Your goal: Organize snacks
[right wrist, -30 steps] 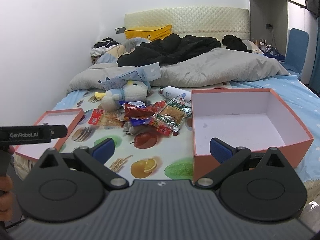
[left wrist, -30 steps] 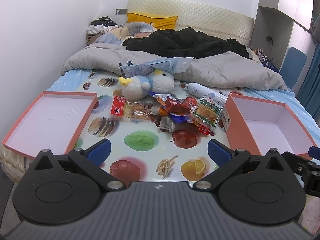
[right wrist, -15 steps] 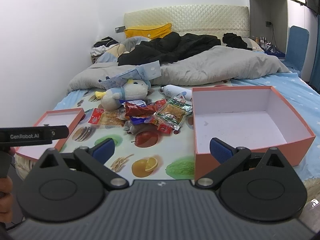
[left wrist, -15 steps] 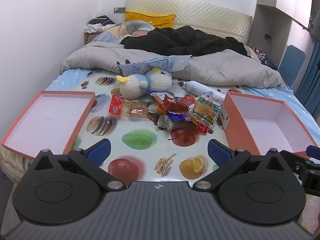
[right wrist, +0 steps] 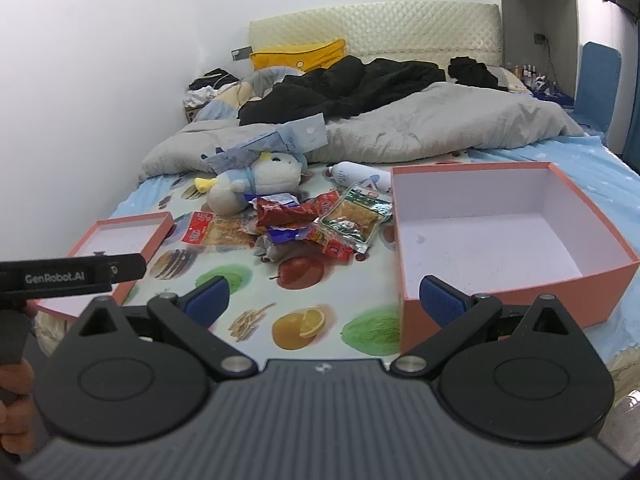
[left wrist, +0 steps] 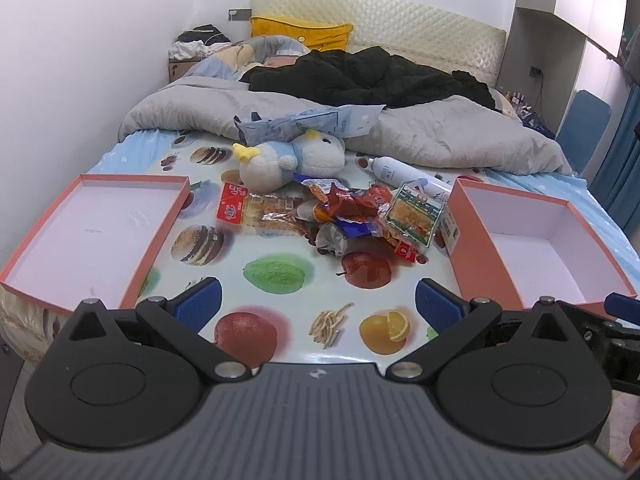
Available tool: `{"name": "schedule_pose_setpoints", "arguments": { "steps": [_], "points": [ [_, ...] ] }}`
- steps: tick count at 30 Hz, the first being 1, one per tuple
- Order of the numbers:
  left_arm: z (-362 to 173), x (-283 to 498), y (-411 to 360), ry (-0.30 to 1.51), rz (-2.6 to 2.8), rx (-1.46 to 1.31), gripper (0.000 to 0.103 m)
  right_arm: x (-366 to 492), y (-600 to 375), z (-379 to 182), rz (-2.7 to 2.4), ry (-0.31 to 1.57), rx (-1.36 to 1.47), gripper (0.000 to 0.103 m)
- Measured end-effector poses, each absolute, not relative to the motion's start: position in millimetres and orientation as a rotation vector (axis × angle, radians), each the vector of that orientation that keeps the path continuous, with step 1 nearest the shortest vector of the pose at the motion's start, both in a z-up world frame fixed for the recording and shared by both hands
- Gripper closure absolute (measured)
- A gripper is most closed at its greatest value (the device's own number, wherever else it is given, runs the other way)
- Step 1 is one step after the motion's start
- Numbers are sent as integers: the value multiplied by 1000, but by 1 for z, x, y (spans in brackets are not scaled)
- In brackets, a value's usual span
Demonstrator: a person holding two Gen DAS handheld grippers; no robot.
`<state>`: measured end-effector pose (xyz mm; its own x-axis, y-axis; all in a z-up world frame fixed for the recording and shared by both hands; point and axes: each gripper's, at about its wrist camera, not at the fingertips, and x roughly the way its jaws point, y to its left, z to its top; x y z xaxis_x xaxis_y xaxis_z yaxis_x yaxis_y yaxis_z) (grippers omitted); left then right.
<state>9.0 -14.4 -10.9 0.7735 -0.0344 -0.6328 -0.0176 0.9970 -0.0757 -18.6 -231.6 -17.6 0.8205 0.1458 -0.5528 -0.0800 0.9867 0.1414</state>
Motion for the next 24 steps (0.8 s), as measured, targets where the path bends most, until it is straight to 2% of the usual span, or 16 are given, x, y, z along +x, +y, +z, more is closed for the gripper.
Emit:
{"name": "schedule_pose_setpoints", "arguments": {
  "steps": [13,24],
  "points": [
    [-34,42,-6,760,-6,-79,0,9,-234,-34,122,612,159,0],
    [-67,151,10,844,12,-112,0,93,-212,-52,166,645,91,0]
  ]
}}
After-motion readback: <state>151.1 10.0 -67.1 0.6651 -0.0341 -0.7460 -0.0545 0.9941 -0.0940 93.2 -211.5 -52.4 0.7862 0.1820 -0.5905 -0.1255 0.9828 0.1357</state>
